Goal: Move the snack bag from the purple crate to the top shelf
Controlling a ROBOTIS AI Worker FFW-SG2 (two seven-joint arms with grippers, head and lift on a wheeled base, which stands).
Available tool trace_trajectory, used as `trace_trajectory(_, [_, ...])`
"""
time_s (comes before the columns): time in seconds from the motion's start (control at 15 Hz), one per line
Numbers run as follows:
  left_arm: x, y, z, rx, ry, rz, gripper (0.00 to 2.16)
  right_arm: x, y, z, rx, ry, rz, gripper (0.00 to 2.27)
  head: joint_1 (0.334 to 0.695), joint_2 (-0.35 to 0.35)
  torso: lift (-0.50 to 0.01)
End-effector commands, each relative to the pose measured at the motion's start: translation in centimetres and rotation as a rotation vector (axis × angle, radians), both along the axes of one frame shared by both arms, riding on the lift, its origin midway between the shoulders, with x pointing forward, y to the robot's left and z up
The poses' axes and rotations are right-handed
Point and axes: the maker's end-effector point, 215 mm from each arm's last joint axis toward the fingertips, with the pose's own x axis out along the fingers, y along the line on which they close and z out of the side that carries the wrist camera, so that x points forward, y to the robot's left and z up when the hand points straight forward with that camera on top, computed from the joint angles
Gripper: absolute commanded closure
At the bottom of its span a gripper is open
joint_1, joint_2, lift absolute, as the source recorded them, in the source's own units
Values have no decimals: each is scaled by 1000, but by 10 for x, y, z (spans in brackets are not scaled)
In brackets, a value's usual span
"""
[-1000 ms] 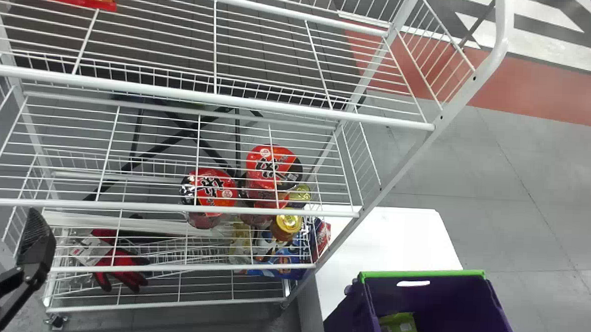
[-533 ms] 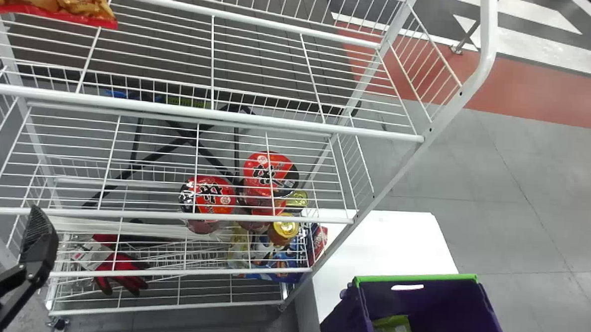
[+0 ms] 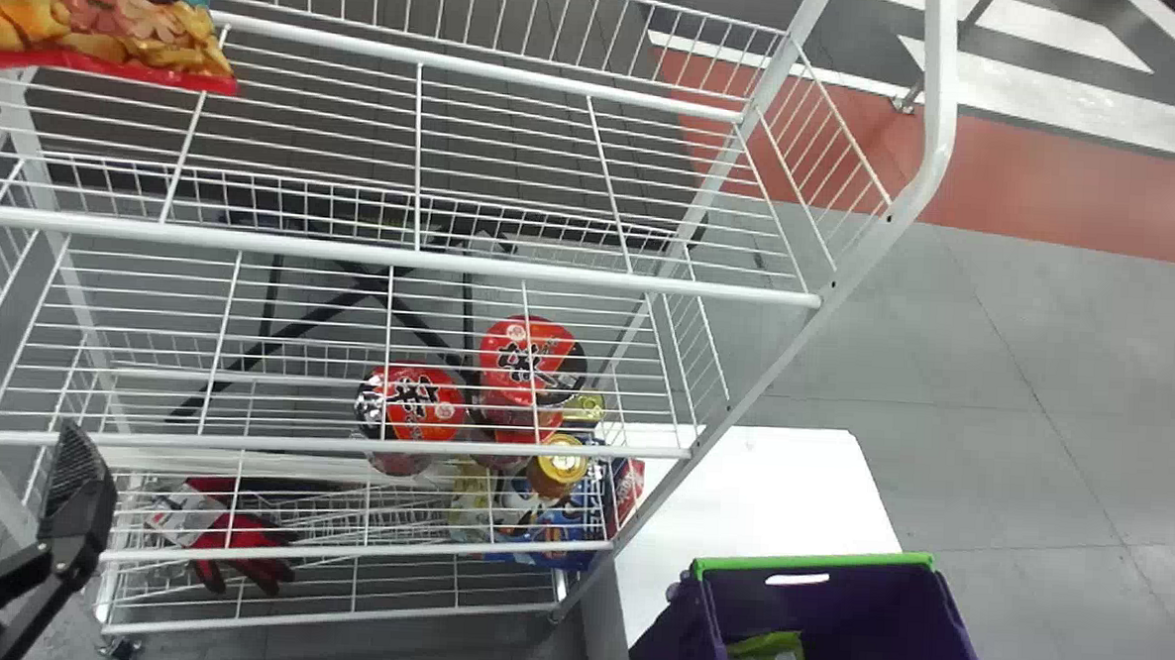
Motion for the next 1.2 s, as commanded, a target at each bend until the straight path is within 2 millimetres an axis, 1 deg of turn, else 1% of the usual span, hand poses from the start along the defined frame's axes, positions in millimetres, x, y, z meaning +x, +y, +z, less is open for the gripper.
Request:
trace_trajectory(0.0, [-3,-1,1,8,-2,-3,73,5,-2,4,-6,-9,4,1531,695,-350,-169])
trace_trajectory(0.13, [-3,-2,1,8,-2,-2,73,8,-3,7,-5,-18,3,1531,695,-350,-161])
trace_trajectory(0.47, [-5,-1,-1,12,2,-3,76,12,0,7,-3,-24,9,1531,695,-350,-142])
trace_trajectory(0.8, [-6,-2,-4,10,5,-3,76,6,-2,8,0,-4,2,1531,695,-350,-122])
trace_trajectory(0.87, [-5,-6,-4,5,4,-9,76,3,-5,10,-4,-2,-2,1531,695,-350,-117])
trace_trajectory(1.13, [-4,-10,-7,2,7,-16,76,-5,-13,18,-3,-4,-18,1531,695,-350,-101])
